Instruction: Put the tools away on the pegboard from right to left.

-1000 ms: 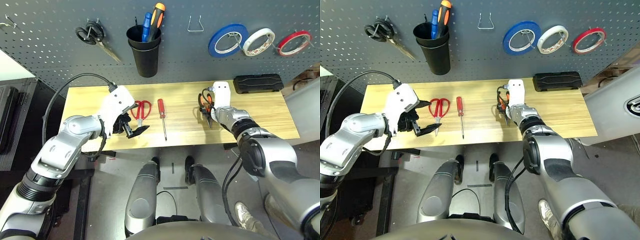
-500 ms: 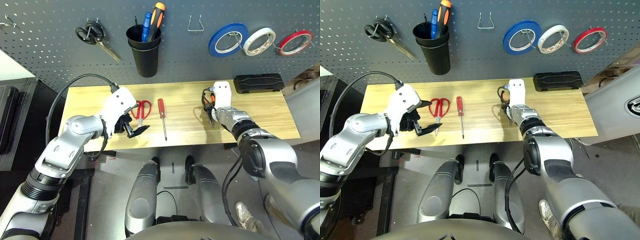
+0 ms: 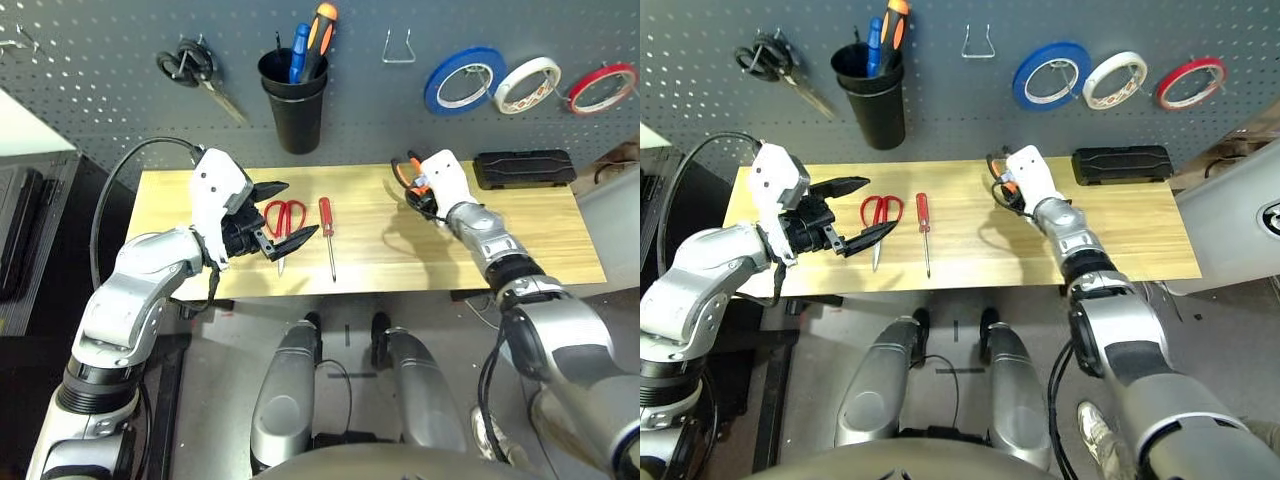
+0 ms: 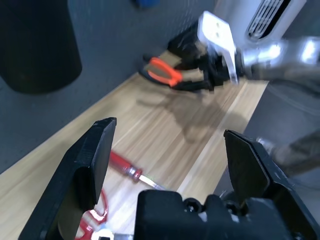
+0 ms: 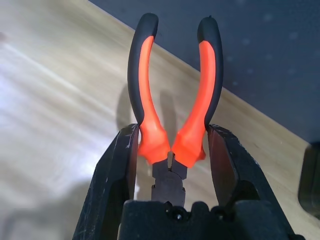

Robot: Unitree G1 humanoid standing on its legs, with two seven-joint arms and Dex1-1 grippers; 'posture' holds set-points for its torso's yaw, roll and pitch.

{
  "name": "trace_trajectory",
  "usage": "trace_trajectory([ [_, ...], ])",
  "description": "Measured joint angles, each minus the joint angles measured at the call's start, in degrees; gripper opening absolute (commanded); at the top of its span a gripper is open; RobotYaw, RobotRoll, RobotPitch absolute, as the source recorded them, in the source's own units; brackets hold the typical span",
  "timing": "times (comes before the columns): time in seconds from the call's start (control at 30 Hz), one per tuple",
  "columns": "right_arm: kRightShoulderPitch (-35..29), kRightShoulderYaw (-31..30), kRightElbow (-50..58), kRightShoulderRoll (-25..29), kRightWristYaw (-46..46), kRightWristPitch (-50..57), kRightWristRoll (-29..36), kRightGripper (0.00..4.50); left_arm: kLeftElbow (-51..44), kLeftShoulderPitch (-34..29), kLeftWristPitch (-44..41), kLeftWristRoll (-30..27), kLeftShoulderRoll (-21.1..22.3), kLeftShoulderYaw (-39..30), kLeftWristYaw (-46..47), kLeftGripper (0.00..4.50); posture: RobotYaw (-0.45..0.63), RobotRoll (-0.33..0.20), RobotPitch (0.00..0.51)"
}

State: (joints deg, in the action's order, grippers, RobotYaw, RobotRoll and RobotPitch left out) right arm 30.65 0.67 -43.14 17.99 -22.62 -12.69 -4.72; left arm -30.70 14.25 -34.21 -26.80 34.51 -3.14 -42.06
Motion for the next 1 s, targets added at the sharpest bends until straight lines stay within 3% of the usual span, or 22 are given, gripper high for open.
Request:
trace_trajectory([
  [0.2,-14.8,1.1,21.5,1.0,-3.5,-10.0,6.4,2.22,-1.3,1.1,-0.1,-3.4,-1.1,-1.5,1.5,4.50,0.32,0.000,0.267],
  [0.4,-16.3,4.2,26.6,1.6,-4.6,-21.9,11.1,2.22,-1.8,3.0,0.0,-5.9,-2.0,-2.2,2.1,4.50,0.30,0.000,0.262],
  [0.73,-10.0,5.4,28.2,-0.3,1.0,-28.8,11.0,2.22,-0.2,6.0,0.9,-8.9,-2.5,-4.3,2.9,4.50,0.27,0.000,0.257],
  [1.0,2.9,6.5,28.5,-2.7,8.4,-29.1,8.4,2.22,0.6,7.5,1.8,-8.9,-2.5,-3.9,2.9,4.50,0.24,0.000,0.242],
])
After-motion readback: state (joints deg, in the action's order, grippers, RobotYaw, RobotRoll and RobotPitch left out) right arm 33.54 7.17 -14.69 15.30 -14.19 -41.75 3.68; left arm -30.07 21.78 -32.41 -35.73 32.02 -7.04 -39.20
